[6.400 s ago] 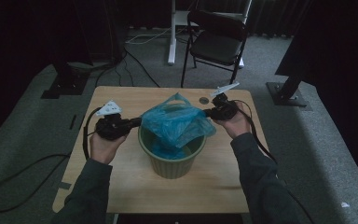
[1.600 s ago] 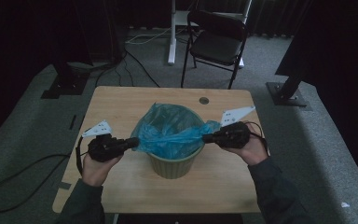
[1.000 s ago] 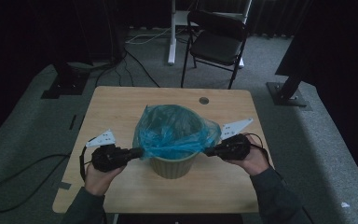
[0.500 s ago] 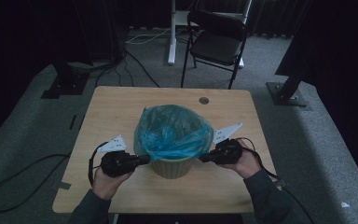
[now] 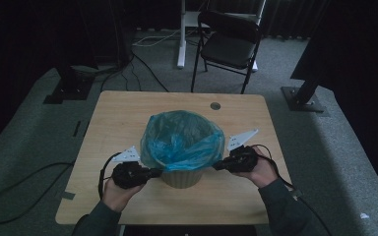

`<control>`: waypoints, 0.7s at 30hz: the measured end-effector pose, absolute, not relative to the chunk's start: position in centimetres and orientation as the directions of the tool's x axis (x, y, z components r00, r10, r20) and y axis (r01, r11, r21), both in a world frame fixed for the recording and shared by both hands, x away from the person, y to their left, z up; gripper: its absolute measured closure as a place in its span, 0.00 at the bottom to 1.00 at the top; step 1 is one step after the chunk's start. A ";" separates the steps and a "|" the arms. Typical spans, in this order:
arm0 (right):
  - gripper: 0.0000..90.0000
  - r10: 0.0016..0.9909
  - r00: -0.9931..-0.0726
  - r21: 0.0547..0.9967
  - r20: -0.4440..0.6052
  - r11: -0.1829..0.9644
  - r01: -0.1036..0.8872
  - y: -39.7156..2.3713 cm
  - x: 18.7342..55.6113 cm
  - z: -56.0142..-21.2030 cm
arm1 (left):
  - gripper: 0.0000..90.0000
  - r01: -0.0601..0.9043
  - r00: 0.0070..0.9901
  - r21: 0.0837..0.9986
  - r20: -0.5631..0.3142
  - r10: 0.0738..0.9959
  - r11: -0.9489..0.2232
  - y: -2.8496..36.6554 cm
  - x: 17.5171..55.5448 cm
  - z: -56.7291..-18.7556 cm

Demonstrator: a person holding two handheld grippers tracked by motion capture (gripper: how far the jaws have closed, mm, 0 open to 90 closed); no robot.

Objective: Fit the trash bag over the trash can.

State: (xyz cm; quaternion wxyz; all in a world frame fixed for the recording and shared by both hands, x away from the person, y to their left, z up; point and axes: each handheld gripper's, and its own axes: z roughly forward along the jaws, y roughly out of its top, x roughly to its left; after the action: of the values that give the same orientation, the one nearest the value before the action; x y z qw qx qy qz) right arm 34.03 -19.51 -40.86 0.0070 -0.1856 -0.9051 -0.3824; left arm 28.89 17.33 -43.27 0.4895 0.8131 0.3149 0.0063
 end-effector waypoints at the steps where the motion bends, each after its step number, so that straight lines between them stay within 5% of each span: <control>1: 1.00 0.341 -0.928 0.685 0.152 0.640 0.348 -19.6 34.2 -41.0 | 1.00 0.505 0.801 0.799 -0.294 0.522 -0.326 17.4 28.9 -43.3; 10: 1.00 0.421 -0.897 0.696 0.132 0.605 0.386 -21.7 34.8 -40.5 | 0.98 0.517 0.765 0.812 -0.297 0.571 -0.270 19.3 28.8 -43.0; 13: 1.00 0.431 -0.892 0.700 0.135 0.596 0.394 -22.3 34.9 -40.2 | 0.87 0.514 0.754 0.827 -0.309 0.579 -0.228 20.2 28.6 -42.8; 21: 0.80 0.418 -0.897 0.742 0.145 0.554 0.378 -24.2 34.4 -38.6 | 0.77 0.455 0.761 0.872 -0.276 0.587 -0.179 21.6 28.2 -40.8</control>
State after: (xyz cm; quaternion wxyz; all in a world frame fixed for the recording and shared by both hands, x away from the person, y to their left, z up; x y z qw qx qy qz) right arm 34.35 -24.15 -38.56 -0.0241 -0.2256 -0.8812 -0.4147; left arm 28.22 21.60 -40.80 0.5428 0.7655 0.3401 0.0607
